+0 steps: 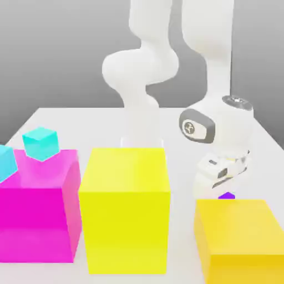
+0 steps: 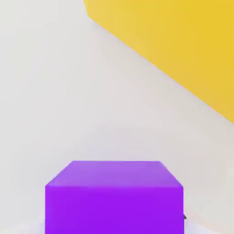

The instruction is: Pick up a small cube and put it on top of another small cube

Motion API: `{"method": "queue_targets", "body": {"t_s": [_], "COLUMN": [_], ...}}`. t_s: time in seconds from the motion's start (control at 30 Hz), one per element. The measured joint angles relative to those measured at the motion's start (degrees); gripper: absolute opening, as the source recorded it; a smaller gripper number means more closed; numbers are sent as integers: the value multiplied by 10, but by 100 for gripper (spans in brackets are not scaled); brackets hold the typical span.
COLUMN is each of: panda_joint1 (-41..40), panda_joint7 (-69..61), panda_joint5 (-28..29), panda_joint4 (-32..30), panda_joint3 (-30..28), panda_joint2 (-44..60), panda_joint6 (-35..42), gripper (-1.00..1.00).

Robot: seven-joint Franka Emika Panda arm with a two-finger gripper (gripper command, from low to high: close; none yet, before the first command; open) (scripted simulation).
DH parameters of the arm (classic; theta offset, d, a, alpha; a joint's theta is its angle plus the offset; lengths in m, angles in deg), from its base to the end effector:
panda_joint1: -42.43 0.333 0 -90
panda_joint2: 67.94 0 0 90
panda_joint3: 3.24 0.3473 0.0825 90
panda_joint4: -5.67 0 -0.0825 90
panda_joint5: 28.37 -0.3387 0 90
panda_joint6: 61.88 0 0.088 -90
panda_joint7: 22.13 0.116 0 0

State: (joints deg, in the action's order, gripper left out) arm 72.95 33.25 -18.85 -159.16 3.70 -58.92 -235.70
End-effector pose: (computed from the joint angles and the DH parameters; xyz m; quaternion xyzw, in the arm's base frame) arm 0.2624 0.2187 0.2196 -0.9972 0.0745 -0.0004 0.0011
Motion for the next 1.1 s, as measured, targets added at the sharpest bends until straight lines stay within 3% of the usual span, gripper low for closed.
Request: {"method": "queue_targets", "body": {"t_s": [0.2, 0.43, 0.77, 1.1], "panda_joint1": [3, 1, -167, -328], "panda_joint7": [-79, -134, -78, 13], "panda_joint5": [-112, -50, -33, -44], "panda_joint4": [-15, 68, 254, 332], "panda_joint3": [37, 29, -126, -269], "panda_joint2": [-102, -155, -195, -216], "panda_joint6": [99, 267, 496, 556], "gripper": [-100, -100, -100, -100]}}
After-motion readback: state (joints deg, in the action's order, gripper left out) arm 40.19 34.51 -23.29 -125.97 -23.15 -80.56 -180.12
